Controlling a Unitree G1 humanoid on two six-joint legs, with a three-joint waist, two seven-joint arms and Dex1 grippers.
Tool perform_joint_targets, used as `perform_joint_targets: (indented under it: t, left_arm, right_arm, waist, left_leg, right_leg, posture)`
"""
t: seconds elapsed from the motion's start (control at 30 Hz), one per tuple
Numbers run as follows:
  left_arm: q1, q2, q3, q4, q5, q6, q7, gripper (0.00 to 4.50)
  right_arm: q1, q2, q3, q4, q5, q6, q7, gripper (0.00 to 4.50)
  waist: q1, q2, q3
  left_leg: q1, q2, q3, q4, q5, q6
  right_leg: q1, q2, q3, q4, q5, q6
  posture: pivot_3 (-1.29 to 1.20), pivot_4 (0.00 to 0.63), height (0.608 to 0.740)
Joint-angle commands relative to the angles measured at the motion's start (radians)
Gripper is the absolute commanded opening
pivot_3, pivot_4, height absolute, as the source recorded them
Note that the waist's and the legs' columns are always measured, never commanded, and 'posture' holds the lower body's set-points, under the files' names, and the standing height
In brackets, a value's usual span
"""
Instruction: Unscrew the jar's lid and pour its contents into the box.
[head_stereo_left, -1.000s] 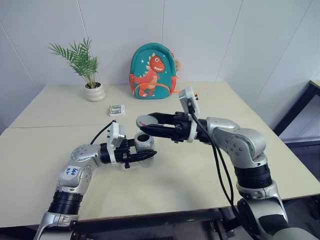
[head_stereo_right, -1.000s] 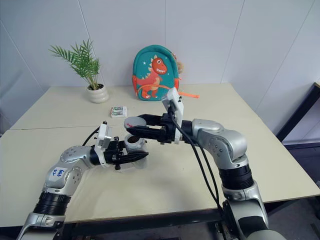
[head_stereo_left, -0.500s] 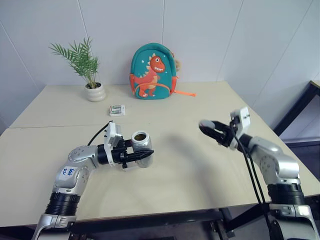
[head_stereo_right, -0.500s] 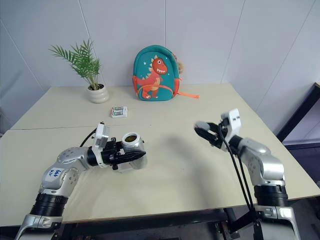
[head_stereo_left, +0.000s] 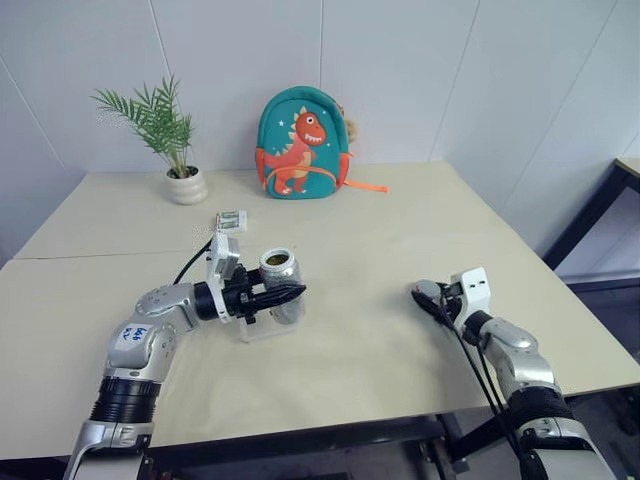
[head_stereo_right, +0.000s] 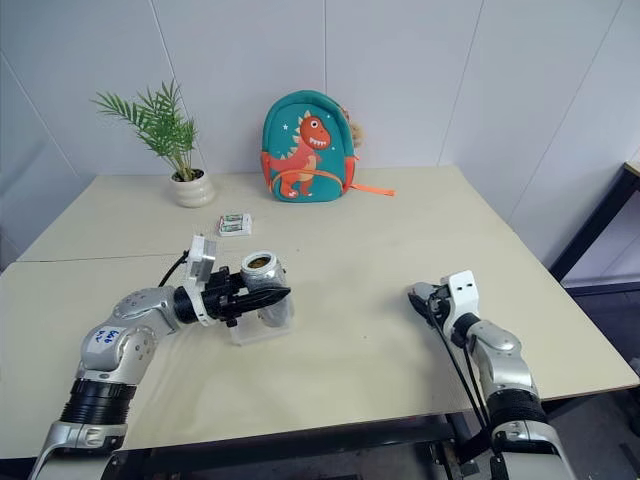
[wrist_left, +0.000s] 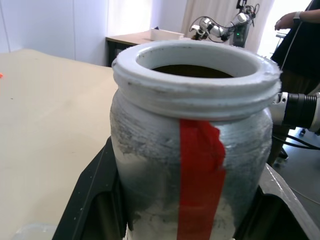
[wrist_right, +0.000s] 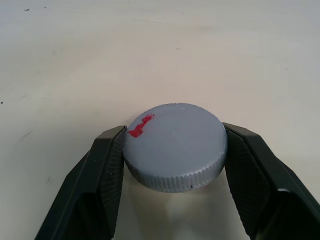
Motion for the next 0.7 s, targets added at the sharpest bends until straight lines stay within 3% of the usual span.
perform_joint_targets:
  t: [0.03, 0.1, 0.43, 0.7]
  left_arm:
    - [-0.009, 0.012, 0.016, -0.027, 0.010, -0.024, 0.016, 2.02]
    - [-0.006, 0.022, 0.011, -0.030, 0.020, -0.016, 0.023, 2.02]
    - [-0.045, 0.065, 0.059, -0.036, 0.016, 0.041, 0.091, 2.02]
    - [-0.087, 0.120, 0.123, -0.015, 0.032, 0.035, 0.174, 2.02]
  right_arm:
    - [-0.002, -0.022, -0.018, -0.078, 0.032, 0.005, 0.051, 3.90]
    - [0.015, -0.037, -0.021, -0.161, 0.058, 0.050, 0.091, 4.46]
    - [0.124, -0.208, 0.002, -0.837, 0.253, 0.402, 0.246, 4.46]
    - [0.168, -0.323, -0.057, -1.095, 0.379, 0.558, 0.250, 4.46]
  waist:
    - [0.000, 0.000, 0.000]
    - [0.000, 0.000, 0.000]
    - [0.004, 0.000, 0.000]
    - [0.009, 0.000, 0.000]
  left_leg:
    - [0.000, 0.000, 0.000, 0.000, 0.000, 0.000]
    - [0.000, 0.000, 0.000, 0.000, 0.000, 0.000]
    - [0.000, 0.000, -0.001, 0.002, 0.000, 0.000]
    - [-0.001, 0.000, -0.001, 0.003, 0.000, 0.000]
  right_leg:
    - [0.000, 0.000, 0.000, 0.000, 0.000, 0.000]
    - [0.000, 0.000, 0.000, 0.000, 0.000, 0.000]
    - [0.000, 0.001, 0.000, 0.002, 0.000, 0.000]
    - [0.001, 0.001, 0.000, 0.000, 0.000, 0.000]
  posture:
    - [0.00, 0.150, 0.740]
    - [0.00, 0.150, 0.740]
    - [0.00, 0.150, 0.740]
    - [0.00, 0.150, 0.740]
